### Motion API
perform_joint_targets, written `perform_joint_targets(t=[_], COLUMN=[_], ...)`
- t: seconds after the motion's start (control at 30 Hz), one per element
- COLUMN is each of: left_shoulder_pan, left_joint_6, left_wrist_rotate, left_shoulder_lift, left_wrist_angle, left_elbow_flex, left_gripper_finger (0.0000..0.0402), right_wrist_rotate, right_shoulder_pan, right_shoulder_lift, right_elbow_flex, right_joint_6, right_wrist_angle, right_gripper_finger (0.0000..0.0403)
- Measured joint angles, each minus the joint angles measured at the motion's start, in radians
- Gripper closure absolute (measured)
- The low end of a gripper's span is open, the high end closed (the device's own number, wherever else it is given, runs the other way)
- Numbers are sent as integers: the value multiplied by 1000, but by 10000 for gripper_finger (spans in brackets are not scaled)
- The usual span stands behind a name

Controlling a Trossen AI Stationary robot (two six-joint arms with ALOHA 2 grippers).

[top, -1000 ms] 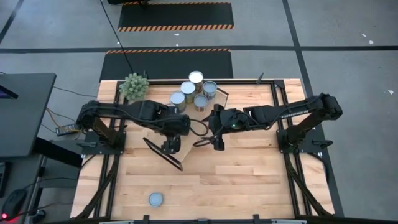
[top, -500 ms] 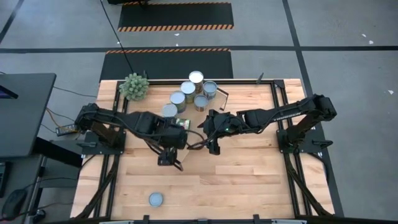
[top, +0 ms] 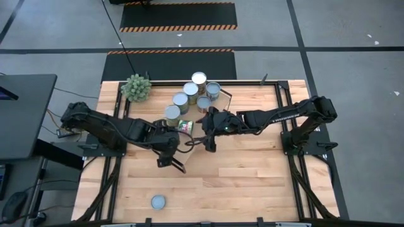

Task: Pick and place cans onto a shelf
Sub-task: Put the canned green peas on the shelf

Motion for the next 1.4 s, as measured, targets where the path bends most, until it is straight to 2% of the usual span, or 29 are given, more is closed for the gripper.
perform_joint_targets(t=[0.1,0.33,0.5,0.8,1.0,1.4], left_shoulder_pan=[-2,-21,-34,-21,3,-1], left_joint_6=[-23,-32,-38,-70,-95,-95], left_wrist_rotate=[-3,-71,-78,-97,-95,-62], left_shoulder_lift=[-3,-9,-53,-176,-212,-219], left_wrist_angle=[18,9,-22,-23,-21,-16], left_elbow_flex=[-20,-21,-21,-21,-20,-19], left_gripper_finger=[57,57,57,57,57,57], right_wrist_rotate=[9,-52,18,37,59,85], right_shoulder_pan=[-13,-37,-32,-37,-31,-30], right_shoulder_lift=[0,20,16,67,125,182], right_elbow_flex=[-1,-3,-1,1,0,-2], right_joint_6=[-4,35,1,7,34,85], right_wrist_angle=[-7,18,137,230,281,243], right_gripper_finger=[40,5,8,4,4,13])
